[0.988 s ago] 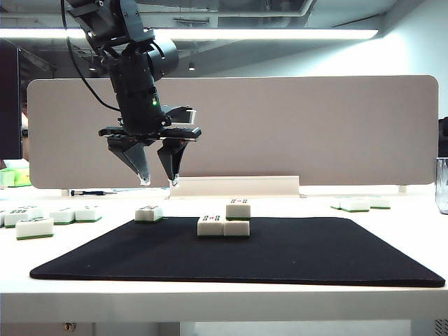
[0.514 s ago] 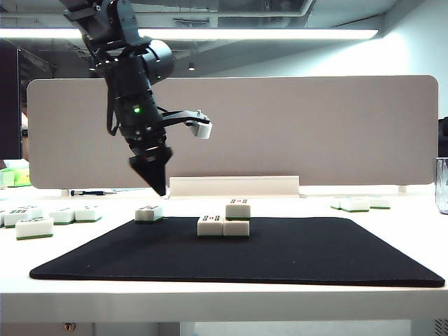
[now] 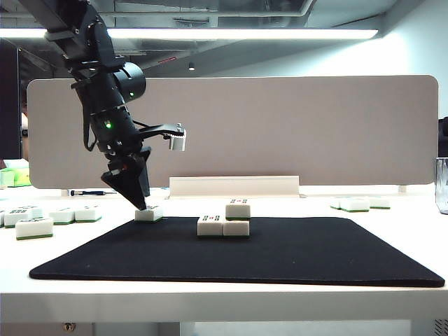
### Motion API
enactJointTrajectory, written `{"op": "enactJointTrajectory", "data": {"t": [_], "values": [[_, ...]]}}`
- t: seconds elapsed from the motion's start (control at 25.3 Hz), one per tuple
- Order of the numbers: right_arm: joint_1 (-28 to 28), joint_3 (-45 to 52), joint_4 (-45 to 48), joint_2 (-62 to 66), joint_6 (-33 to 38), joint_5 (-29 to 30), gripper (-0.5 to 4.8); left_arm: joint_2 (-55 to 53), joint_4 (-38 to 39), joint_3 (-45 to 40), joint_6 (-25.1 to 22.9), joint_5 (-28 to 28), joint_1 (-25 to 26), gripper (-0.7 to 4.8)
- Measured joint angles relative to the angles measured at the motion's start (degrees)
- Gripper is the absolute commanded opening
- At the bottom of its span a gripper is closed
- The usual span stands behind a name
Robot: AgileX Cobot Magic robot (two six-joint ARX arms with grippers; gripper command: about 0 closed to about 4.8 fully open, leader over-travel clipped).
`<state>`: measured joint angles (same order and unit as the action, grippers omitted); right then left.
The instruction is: Arrange four mahjong tiles into a neat stack, creating two layers of paired tiles.
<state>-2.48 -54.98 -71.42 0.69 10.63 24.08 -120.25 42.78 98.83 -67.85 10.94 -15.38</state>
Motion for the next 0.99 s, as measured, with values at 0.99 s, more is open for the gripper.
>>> {"op": "enactJointTrajectory", "data": {"t": [0.99], "values": [[0.02, 0.55, -0.07, 0.00, 0.00, 0.00, -0.01, -1.97, -1.42, 0.07, -1.99, 4.59, 0.02, 2.02]]}}
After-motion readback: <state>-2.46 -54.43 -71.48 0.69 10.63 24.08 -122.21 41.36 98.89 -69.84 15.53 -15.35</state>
